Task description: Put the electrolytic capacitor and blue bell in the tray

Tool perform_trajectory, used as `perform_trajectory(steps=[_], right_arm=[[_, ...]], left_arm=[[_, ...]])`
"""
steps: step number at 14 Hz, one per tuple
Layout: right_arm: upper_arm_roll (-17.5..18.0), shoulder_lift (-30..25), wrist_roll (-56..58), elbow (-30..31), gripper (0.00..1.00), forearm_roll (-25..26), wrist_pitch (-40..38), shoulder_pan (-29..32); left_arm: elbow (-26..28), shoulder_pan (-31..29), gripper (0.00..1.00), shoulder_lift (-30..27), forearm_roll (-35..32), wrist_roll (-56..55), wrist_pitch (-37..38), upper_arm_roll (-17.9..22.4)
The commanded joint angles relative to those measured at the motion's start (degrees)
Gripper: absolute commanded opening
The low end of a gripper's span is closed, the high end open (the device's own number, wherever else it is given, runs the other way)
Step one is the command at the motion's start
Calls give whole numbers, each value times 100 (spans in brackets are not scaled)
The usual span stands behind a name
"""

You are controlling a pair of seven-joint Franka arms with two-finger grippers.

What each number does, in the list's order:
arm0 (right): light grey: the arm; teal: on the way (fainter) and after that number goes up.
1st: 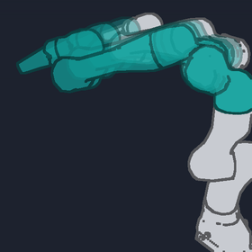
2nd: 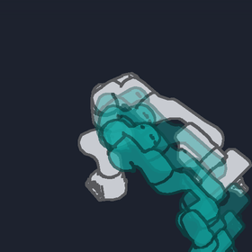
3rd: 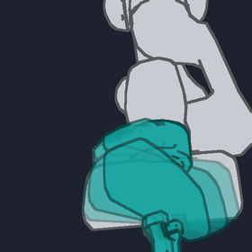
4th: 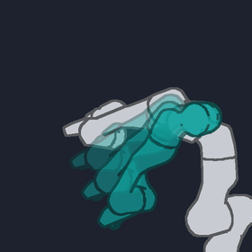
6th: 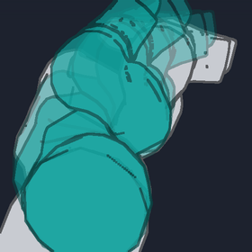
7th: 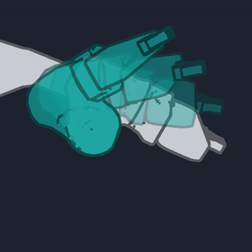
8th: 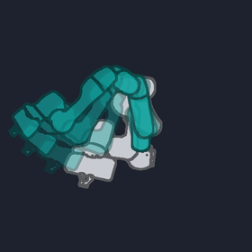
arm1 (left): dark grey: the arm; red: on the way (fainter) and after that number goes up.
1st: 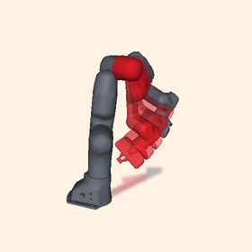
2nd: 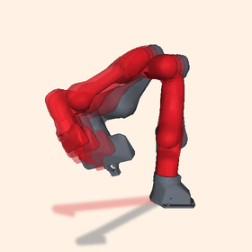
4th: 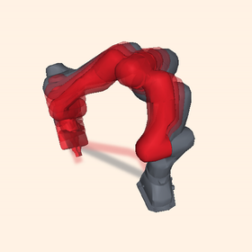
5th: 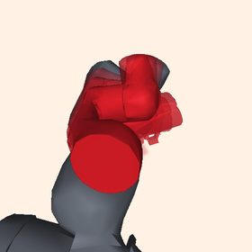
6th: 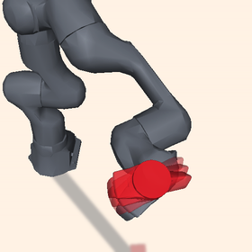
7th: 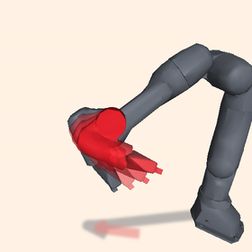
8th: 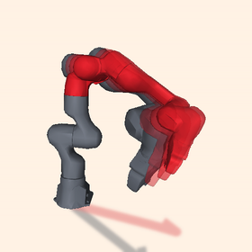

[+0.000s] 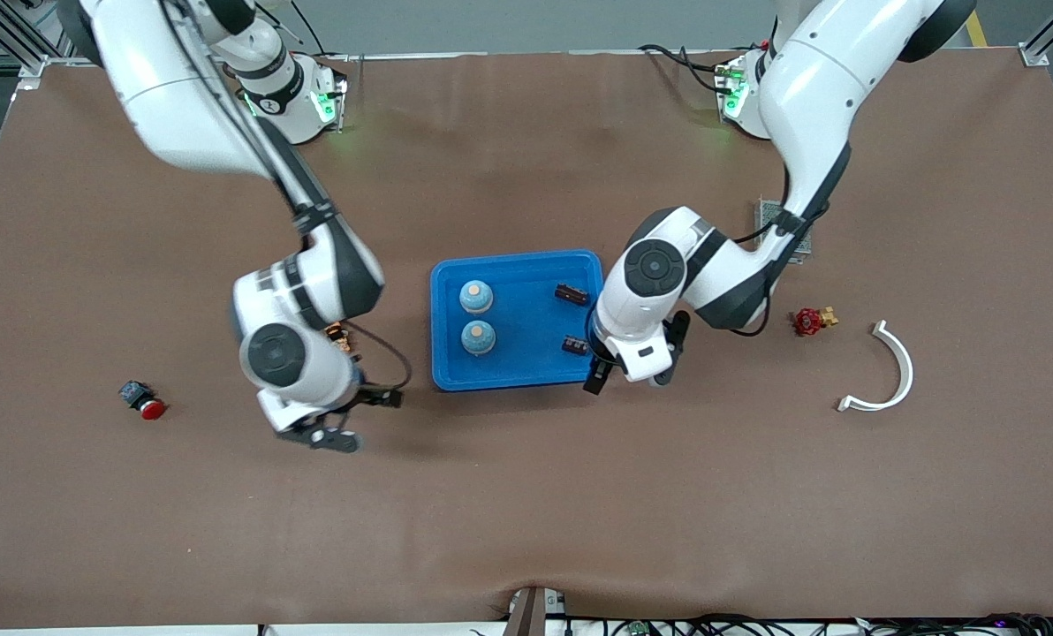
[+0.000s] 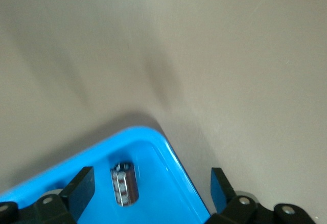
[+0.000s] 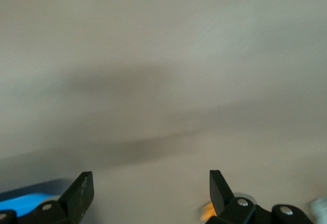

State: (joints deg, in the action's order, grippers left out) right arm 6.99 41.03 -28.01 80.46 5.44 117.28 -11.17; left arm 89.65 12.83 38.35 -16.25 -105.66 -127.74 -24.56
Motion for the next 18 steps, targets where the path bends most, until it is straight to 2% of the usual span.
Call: perform_trajectory(steps=[1,4,7,9,11,13,15,18], right_arm=[[136,37,829,-118,100,325,-47,605],[136,28,1585,-127,100,432,-47,1194],[136,-296,2604,-92,100,397,-161,1687],[127,-638,3028,-109,100,336,-747,1907],[-65,-1042,3082,-118,100,265,-1266,1873],[-276,-1473,3082,-118,100,-146,-1785,1820],[-653,-1877,3100,-127,100,-516,-2260,1619],[-743,-2466,3266,-127,100,-544,-2849,1565]], left_arm=[[44,-122,100,-388,-89,842,582,4],[44,-490,100,-906,-81,2386,1468,4],[53,-903,100,-1302,-81,3724,2015,-4],[36,-1132,100,-1531,-28,4524,2349,-13],[35,-1360,100,-1672,-1,5185,2595,-22],[27,-1510,100,-1804,-1,5529,2632,-13],[9,-1669,100,-1927,-1,6037,2632,-5],[-122,-1906,100,-2199,7,6523,2920,-5]])
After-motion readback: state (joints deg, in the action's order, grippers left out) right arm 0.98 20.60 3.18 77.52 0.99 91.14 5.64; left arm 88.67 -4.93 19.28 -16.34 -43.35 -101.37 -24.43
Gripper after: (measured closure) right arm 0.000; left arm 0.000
